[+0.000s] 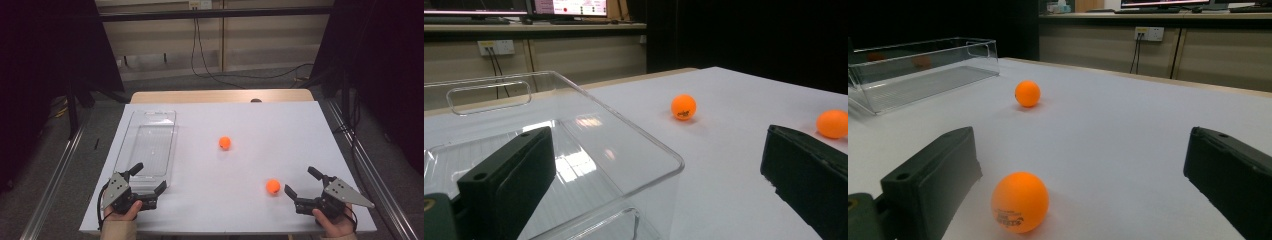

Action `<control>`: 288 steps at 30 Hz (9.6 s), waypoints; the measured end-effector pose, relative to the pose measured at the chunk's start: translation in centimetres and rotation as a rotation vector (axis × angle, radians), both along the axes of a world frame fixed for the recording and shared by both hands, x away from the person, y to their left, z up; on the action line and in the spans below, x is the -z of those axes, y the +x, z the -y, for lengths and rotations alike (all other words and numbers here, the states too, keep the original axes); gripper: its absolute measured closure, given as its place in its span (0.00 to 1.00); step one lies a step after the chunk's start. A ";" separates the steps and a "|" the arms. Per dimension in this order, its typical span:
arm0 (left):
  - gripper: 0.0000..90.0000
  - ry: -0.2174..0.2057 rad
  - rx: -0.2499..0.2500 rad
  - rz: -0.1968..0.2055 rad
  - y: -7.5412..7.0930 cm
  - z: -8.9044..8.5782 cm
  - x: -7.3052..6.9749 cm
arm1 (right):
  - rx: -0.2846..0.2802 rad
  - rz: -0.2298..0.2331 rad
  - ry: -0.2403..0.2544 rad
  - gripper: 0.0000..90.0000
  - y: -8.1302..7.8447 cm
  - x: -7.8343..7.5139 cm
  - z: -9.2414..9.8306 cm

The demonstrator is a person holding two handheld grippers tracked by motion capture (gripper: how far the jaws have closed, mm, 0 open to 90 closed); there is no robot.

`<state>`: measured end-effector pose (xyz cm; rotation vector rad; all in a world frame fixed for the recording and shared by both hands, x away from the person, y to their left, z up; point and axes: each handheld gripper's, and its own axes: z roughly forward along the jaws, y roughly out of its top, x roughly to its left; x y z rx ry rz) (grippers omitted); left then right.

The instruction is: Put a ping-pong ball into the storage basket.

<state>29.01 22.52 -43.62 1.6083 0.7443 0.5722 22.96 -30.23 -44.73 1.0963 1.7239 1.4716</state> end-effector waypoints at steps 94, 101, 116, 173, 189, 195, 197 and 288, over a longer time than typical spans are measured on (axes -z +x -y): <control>0.01 0.008 0.205 -0.030 1.2 9.9 -1.4 | -0.018 0.010 0.011 0.01 0.9 -0.5 -0.3; 0.01 0.005 0.218 -0.032 1.3 10.5 -1.4 | -0.019 0.010 0.009 0.01 0.9 -0.5 -0.3; 0.01 0.015 0.239 -0.036 1.6 11.9 -1.3 | -0.020 0.007 0.009 0.02 0.9 -0.5 -0.3; 0.02 0.023 0.315 -0.063 2.4 15.8 -0.8 | -0.021 0.000 0.011 0.02 1.0 -0.5 -0.3; 0.02 0.028 0.333 -0.074 2.6 16.7 -0.7 | -0.022 0.000 0.012 0.02 1.0 -0.5 -0.3; 0.02 0.030 0.339 -0.079 2.6 17.0 -0.6 | -0.023 -0.001 0.013 0.02 1.0 -0.5 -0.3; 0.02 0.035 0.340 -0.077 2.6 17.1 -0.6 | -0.023 -0.002 0.012 0.02 1.0 -0.5 -0.3; 0.02 0.113 0.433 -0.179 3.5 22.2 0.2 | -0.020 -0.008 0.008 0.02 1.1 -0.4 -0.2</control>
